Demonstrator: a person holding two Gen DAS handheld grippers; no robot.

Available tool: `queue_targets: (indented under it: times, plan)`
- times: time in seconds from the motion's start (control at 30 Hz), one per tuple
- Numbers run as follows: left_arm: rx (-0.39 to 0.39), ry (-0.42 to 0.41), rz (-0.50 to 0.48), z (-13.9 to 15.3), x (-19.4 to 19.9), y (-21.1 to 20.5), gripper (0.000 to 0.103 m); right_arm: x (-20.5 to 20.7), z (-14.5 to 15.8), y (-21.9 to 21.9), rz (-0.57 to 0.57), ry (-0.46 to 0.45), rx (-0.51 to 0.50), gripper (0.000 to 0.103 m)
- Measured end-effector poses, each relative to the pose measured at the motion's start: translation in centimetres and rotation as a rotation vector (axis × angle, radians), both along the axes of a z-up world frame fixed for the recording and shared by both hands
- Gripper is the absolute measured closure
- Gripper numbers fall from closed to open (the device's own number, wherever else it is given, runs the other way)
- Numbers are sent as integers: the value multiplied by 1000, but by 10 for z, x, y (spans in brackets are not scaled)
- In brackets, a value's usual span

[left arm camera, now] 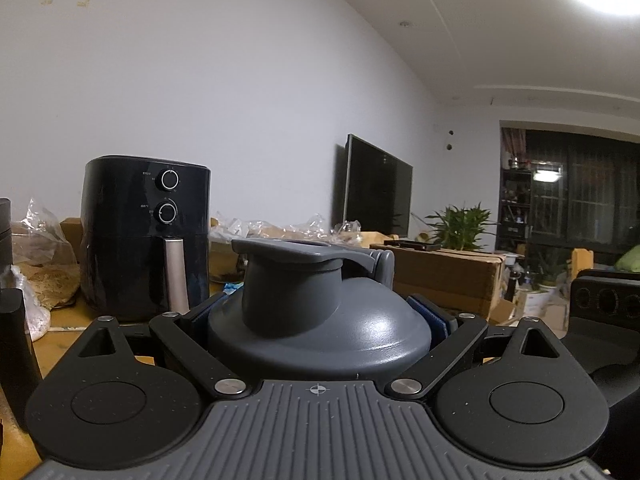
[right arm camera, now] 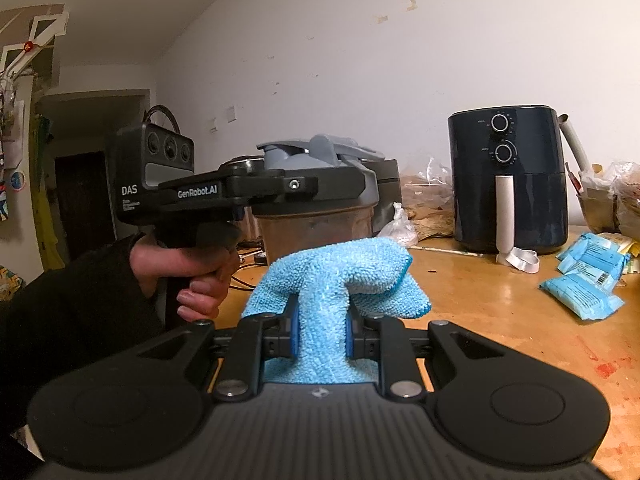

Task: Clean container

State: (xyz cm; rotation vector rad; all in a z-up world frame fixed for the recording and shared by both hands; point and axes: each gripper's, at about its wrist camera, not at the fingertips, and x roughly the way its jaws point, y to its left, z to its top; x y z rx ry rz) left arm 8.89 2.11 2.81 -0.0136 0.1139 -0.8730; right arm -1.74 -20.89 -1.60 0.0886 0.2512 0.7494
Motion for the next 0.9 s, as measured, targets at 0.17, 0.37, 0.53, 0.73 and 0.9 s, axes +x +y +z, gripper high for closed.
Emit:
queue_targets:
  times: [0.17,0.37,0.53,0.73,0.9]
  plan:
    - [1,1,0,1,1,0,7,9,-1,8,12,2,-19,86]
    - [0,1,0,1,1,-1,7,15,-3,11,8,15,-24,84]
    - [-2,0,-3,1,1,-1,7,15,1,12,7,16,-31,87]
    - [5,-2,-3,0,2,-1,7,13,11,10,3,-14,-7,87]
    - [36,2,2,-3,2,-5,8,11,18,9,-3,-41,12,87]
